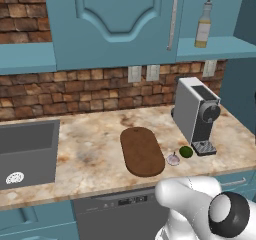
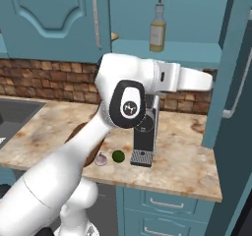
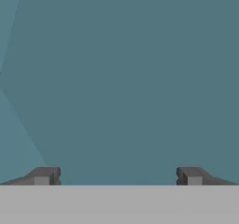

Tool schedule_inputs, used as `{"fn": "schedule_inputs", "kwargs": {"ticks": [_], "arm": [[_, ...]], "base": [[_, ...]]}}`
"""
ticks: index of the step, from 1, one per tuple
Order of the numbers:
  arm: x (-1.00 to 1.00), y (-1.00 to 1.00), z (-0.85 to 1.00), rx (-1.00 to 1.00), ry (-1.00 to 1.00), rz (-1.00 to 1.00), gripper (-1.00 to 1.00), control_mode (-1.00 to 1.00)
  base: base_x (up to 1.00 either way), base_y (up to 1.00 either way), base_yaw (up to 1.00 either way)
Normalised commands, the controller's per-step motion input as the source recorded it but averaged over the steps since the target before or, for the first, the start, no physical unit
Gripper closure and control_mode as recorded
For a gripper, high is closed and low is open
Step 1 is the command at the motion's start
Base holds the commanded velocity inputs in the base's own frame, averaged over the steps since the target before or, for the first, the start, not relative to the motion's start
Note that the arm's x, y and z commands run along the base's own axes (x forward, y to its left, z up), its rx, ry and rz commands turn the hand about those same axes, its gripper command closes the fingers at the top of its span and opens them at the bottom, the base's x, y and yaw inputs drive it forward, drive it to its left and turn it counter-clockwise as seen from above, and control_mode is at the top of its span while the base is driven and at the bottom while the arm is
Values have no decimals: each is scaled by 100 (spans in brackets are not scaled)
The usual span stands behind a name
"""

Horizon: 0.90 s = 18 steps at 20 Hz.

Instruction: Open the cabinet. Place the bowl and condiment on the counter. Then place the lime and garlic on the cutting board.

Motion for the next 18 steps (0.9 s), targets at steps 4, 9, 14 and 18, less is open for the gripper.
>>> {"fn": "schedule_inputs", "kwargs": {"ticks": [4, 9, 14, 18], "arm": [[9, -42, -5, 0, 0, 4, -100, -100], [0, -40, -3, 0, 0, 3, -100, -100], [1, -39, -6, 0, 0, 4, -100, -100], [8, 5, -2, 0, 0, 1, -100, -100]], "base": [[0, 0, 0], [0, 0, 0], [0, 0, 0], [0, 0, 0]]}}
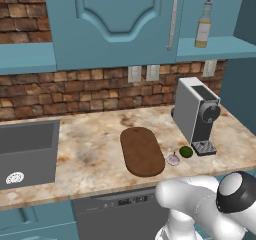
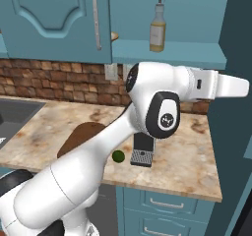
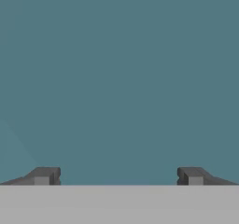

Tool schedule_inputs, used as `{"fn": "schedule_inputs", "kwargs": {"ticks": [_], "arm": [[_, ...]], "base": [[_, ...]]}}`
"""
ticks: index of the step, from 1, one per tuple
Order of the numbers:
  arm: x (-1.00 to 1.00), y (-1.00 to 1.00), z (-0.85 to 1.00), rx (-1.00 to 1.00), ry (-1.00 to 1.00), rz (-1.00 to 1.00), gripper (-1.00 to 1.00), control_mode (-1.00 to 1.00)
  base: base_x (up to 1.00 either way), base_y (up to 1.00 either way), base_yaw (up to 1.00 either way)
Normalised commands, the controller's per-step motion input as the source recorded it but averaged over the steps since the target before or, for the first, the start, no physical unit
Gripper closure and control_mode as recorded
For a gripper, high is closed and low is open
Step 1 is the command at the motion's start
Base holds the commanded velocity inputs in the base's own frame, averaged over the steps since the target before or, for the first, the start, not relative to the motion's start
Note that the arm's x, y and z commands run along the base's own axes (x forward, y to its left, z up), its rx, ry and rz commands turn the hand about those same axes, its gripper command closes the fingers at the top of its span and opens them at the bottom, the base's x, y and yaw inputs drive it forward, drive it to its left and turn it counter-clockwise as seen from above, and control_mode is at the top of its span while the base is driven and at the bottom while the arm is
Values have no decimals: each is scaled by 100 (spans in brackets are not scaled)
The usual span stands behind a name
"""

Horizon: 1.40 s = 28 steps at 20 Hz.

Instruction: Open the cabinet. Place the bowl and condiment on the counter. Then place the lime and garlic on the cutting board.

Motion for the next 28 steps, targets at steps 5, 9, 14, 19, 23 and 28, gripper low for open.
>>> {"fn": "schedule_inputs", "kwargs": {"ticks": [5, 9, 14, 19, 23, 28], "arm": [[1, 25, 0, 0, 0, 2, -100, -100], [0, 35, 0, 0, 0, 3, -100, -100], [-2, 37, 0, 1, 0, 6, -100, -100], [0, 38, 0, 2, 0, 8, -100, -100], [0, 41, 0, 3, 0, 9, -100, -100], [-4, 52, 7, 8, 4, 7, -100, -100]], "base": [[0, 0, 0], [0, 0, 0], [0, 0, 0], [0, 0, 0], [0, 0, 0], [0, 0, 0]]}}
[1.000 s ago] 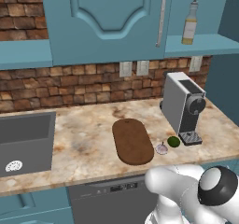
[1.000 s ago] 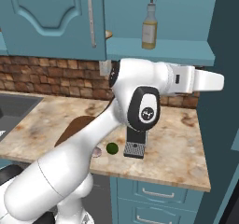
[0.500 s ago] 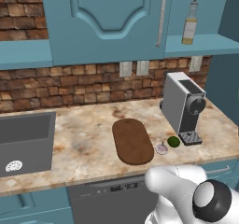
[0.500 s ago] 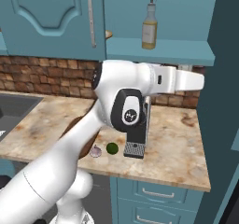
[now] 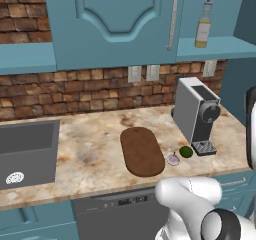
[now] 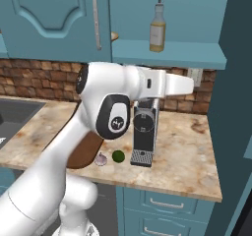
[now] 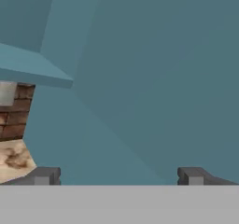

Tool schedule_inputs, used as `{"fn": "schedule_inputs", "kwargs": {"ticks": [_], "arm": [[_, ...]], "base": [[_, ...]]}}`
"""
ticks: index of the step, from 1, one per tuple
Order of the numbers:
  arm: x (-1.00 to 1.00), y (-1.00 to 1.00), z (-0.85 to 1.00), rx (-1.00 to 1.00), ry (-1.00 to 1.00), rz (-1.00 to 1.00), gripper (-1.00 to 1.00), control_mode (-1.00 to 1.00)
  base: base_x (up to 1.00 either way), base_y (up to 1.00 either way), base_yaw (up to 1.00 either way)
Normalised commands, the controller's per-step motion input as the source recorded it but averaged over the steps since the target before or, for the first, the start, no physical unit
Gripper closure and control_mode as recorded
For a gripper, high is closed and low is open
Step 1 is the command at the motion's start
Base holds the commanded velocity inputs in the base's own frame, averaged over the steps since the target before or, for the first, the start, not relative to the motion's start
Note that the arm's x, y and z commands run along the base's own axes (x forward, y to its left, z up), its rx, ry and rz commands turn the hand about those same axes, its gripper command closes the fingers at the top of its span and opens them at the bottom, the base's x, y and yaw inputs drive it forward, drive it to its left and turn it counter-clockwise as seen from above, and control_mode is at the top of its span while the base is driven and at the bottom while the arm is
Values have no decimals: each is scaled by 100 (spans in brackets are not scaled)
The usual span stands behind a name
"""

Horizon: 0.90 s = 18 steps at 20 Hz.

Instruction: Open the cabinet. Place the bowl and condiment on the counter. Then place the lime and garlic on the cutting board.

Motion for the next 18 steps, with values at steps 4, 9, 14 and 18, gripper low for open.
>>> {"fn": "schedule_inputs", "kwargs": {"ticks": [4, 9, 14, 18], "arm": [[-1, 74, 12, 8, 6, 4, -100, -100], [-5, 67, 5, 11, 1, 4, -100, -100], [-9, 61, 1, 13, 0, 6, -100, -100], [-11, 59, 0, 13, 0, 9, -100, -100]], "base": [[0, 0, 0], [0, 0, 0], [0, 0, 0], [0, 0, 0]]}}
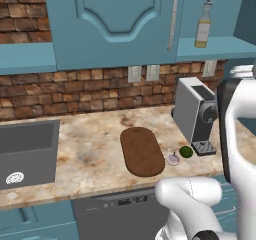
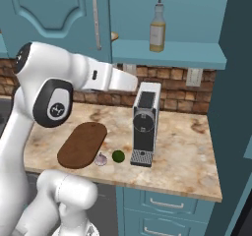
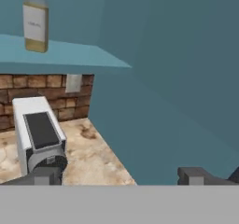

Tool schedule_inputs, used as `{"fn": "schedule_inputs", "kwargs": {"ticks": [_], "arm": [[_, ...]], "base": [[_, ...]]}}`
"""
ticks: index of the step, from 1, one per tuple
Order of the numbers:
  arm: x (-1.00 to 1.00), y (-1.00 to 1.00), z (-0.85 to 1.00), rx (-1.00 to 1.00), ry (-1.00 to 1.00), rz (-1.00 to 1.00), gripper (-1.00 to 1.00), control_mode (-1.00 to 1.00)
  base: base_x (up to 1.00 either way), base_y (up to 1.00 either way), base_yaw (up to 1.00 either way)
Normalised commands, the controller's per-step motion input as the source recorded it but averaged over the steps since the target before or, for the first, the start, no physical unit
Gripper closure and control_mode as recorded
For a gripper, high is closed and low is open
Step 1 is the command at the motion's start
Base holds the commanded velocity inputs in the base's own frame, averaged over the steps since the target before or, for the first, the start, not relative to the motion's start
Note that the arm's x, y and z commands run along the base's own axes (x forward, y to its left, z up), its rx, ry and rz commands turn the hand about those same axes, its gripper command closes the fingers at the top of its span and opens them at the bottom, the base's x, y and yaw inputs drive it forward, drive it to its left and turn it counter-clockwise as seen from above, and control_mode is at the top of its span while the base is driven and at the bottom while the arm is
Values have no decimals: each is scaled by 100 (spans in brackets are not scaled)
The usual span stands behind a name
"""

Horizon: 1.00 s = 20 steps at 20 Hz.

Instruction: Open the cabinet. Place the bowl and condiment on the counter. Then place the lime and garlic on the cutting board.

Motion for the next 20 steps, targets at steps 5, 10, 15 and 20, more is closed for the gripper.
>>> {"fn": "schedule_inputs", "kwargs": {"ticks": [5, 10, 15, 20], "arm": [[-6, 56, 3, 12, 0, 13, -100, -100], [-8, 52, 6, 12, -4, 15, -100, -100], [-7, 37, 10, 10, -14, 15, -100, -100], [0, 26, 12, 11, -23, 13, -100, -100]], "base": [[0, 0, 0], [0, 0, 0], [0, 0, 0], [0, 0, 0]]}}
